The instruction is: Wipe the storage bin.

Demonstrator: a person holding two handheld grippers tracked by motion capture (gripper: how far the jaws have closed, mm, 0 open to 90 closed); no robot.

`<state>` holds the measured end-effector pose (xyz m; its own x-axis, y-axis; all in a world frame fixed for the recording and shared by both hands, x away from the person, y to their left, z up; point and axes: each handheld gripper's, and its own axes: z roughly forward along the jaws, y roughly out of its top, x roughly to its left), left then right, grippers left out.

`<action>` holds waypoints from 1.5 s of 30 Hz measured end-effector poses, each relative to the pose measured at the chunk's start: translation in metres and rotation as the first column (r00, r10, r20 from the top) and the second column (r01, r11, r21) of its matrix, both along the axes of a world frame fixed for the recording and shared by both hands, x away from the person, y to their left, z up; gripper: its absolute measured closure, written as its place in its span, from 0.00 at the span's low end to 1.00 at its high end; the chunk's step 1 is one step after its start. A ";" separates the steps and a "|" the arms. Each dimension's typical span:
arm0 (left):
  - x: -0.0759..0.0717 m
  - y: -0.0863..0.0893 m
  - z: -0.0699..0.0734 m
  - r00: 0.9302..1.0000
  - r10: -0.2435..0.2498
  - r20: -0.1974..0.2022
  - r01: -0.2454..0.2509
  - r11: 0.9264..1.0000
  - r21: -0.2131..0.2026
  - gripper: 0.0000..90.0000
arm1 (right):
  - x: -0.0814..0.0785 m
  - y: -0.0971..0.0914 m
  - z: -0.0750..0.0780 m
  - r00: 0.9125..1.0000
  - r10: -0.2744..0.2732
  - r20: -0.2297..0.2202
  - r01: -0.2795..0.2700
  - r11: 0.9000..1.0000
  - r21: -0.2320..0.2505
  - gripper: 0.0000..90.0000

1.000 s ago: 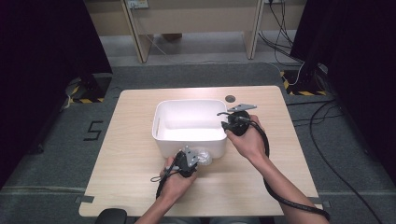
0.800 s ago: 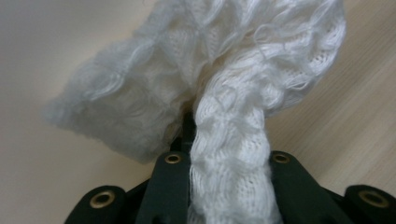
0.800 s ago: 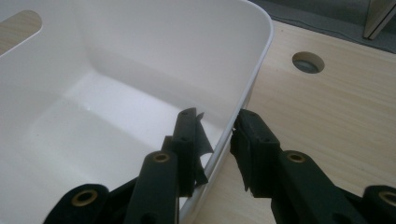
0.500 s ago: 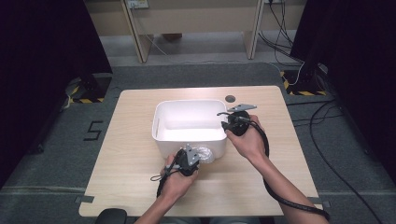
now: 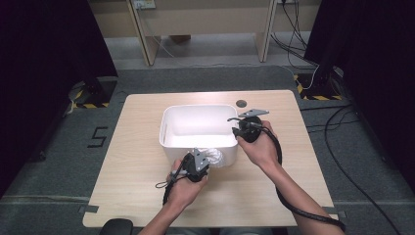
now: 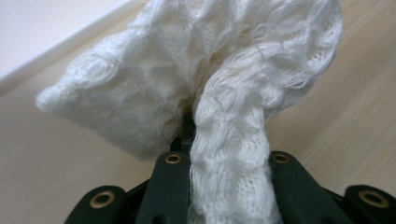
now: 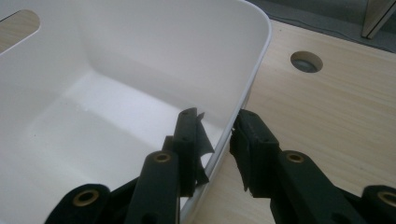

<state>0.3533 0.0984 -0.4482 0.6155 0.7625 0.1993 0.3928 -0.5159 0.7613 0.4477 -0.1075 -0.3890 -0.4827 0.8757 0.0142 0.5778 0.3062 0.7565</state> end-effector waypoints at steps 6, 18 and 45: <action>0.000 -0.002 0.000 1.000 -0.002 0.001 0.002 1.000 0.002 0.86 | 0.000 0.000 0.000 1.000 -0.002 -0.001 0.002 1.000 -0.001 0.79; 0.002 -0.010 0.004 1.000 -0.018 -0.002 0.018 1.000 0.008 0.86 | 0.000 0.000 0.000 1.000 -0.004 0.000 0.004 1.000 -0.001 0.79; 0.004 -0.016 -0.006 1.000 -0.025 -0.012 0.025 1.000 0.016 0.86 | 0.000 0.001 0.000 1.000 -0.005 0.000 0.005 1.000 -0.002 0.79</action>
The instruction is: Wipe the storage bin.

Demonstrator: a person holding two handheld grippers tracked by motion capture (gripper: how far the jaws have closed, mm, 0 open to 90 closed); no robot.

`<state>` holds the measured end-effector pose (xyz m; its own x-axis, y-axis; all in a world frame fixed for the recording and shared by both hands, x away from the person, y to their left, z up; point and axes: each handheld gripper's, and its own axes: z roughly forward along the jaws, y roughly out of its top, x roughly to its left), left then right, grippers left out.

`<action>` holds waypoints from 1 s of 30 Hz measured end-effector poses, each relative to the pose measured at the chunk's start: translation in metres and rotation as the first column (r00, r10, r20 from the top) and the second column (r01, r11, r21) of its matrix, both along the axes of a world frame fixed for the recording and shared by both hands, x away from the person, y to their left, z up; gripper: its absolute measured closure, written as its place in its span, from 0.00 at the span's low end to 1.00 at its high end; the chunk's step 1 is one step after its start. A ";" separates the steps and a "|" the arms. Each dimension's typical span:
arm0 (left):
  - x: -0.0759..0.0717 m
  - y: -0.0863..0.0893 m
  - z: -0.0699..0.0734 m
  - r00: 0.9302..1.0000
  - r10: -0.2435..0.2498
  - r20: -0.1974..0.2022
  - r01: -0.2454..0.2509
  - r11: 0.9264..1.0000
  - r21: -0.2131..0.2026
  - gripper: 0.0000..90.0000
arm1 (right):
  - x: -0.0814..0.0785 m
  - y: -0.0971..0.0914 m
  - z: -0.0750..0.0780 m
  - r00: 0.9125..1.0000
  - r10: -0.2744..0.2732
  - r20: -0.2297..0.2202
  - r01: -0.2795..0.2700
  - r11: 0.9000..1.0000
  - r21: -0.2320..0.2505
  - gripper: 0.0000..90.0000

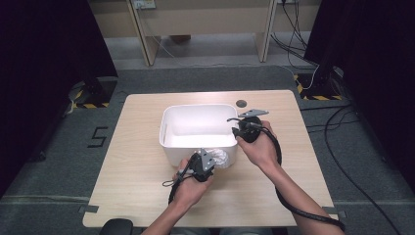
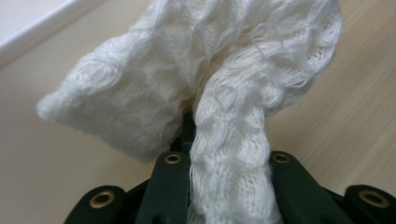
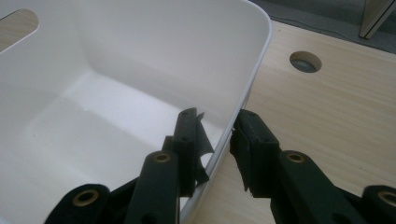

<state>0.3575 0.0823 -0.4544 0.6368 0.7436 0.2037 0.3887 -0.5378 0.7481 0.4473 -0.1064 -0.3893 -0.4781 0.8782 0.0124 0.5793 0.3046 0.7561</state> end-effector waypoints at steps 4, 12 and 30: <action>0.000 0.000 -0.001 1.000 -0.001 0.000 0.001 1.000 0.002 0.86 | 0.000 0.000 0.000 1.000 0.000 0.000 0.000 1.000 0.000 0.79; 0.001 -0.001 -0.007 1.000 -0.001 -0.008 0.001 1.000 0.002 0.86 | 0.000 0.000 0.000 1.000 0.000 0.001 0.000 1.000 0.000 0.79; 0.004 -0.005 -0.024 0.999 -0.016 -0.035 0.017 0.999 0.030 0.86 | 0.000 0.000 0.000 1.000 0.002 0.004 -0.002 1.000 -0.002 0.79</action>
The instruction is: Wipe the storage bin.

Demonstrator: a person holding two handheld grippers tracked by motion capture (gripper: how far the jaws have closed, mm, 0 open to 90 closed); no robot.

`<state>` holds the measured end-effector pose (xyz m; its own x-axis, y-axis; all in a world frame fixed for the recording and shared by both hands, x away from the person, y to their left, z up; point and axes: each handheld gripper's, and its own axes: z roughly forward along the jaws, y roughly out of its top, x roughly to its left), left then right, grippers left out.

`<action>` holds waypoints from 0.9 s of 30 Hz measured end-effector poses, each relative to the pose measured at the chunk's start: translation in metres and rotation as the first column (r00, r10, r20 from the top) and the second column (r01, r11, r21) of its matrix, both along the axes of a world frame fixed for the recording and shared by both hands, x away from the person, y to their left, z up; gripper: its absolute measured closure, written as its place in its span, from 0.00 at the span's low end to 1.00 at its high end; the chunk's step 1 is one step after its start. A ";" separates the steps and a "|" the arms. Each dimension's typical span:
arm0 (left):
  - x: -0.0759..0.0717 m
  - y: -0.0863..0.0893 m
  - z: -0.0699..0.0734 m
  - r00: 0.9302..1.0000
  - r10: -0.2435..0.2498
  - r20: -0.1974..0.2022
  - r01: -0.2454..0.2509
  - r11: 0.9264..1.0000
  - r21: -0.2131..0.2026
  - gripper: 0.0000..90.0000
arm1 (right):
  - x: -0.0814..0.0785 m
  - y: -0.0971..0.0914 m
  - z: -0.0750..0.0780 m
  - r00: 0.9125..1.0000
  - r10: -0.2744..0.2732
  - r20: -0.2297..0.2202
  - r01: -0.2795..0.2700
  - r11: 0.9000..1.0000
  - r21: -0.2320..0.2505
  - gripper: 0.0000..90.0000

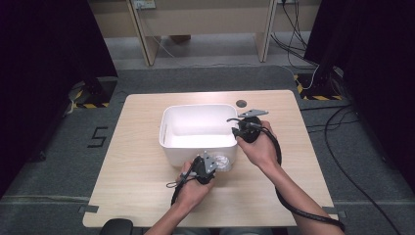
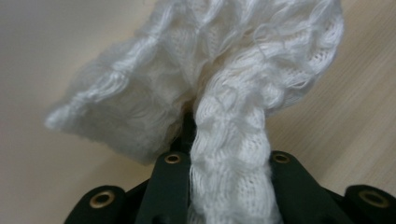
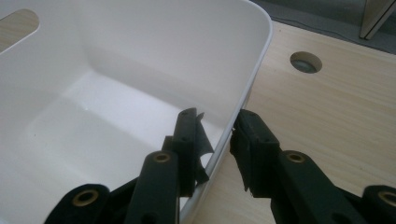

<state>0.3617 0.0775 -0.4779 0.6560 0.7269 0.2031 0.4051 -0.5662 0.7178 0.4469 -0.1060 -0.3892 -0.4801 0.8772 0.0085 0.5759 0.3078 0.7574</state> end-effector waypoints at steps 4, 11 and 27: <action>0.001 -0.001 -0.004 1.000 0.000 -0.008 0.000 1.000 0.007 0.86 | 0.000 0.000 0.000 1.000 0.001 0.000 -0.001 1.000 0.000 0.79; 0.003 -0.003 -0.008 1.000 -0.003 -0.019 0.003 1.000 0.020 0.86 | 0.000 0.001 0.000 1.000 0.003 0.000 -0.003 1.000 -0.003 0.79; 0.004 -0.013 -0.003 1.000 -0.015 -0.016 0.016 1.000 0.021 0.86 | -0.001 0.001 0.000 1.000 -0.002 0.003 0.002 1.000 -0.008 0.79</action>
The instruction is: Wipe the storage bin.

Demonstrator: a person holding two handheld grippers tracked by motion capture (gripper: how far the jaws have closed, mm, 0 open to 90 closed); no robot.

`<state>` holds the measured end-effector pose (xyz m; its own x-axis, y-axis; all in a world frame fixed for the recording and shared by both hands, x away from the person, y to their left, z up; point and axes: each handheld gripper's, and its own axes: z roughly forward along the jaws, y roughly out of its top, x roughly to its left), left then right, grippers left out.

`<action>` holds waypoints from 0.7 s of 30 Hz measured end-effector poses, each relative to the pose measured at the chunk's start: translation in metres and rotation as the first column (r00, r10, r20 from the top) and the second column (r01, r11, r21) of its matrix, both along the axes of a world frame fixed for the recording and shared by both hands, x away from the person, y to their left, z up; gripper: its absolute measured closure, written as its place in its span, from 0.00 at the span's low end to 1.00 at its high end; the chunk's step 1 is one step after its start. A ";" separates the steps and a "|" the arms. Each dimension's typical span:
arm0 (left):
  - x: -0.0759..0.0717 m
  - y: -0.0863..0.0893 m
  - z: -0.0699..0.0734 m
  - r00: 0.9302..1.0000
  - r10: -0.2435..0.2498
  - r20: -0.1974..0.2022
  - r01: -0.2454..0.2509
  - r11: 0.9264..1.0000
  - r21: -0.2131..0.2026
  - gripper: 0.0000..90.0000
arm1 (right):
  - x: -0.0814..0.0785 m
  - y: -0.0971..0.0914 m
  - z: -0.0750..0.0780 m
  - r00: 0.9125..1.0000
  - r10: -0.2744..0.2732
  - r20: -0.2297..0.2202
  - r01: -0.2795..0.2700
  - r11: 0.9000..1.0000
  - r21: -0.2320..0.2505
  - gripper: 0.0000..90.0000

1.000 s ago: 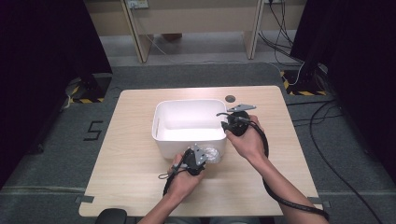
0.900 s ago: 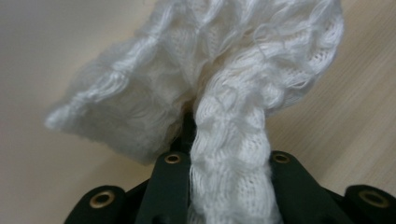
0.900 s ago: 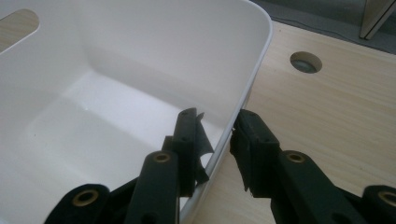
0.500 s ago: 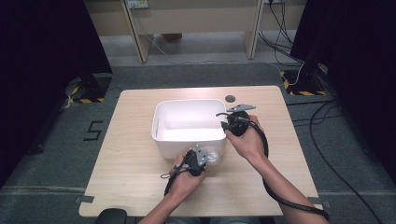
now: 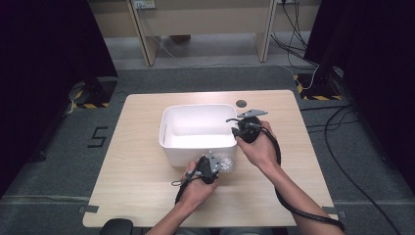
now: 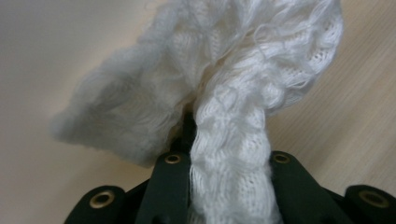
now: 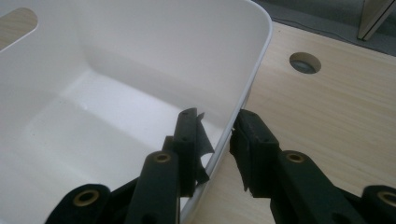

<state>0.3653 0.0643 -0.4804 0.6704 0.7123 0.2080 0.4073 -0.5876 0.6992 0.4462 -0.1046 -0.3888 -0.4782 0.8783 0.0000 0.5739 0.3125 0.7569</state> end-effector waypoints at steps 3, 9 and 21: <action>0.000 -0.003 0.002 1.000 -0.006 0.000 0.006 1.000 0.008 0.86 | 0.000 0.000 0.000 1.000 0.000 0.000 0.000 1.000 0.001 0.79; 0.001 -0.008 0.004 1.000 -0.009 0.000 0.009 1.000 0.004 0.86 | 0.000 0.000 0.000 1.000 -0.001 -0.001 0.001 1.000 0.001 0.79; 0.000 -0.006 0.007 1.000 -0.011 0.007 0.011 1.000 -0.001 0.86 | 0.000 0.000 0.000 1.000 0.000 -0.001 0.000 1.000 0.002 0.79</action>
<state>0.3649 0.0578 -0.4736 0.6766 0.7052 0.2119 0.3963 -0.5912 0.7024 0.4462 -0.1046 -0.3889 -0.4779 0.8784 0.0020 0.5746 0.3109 0.7571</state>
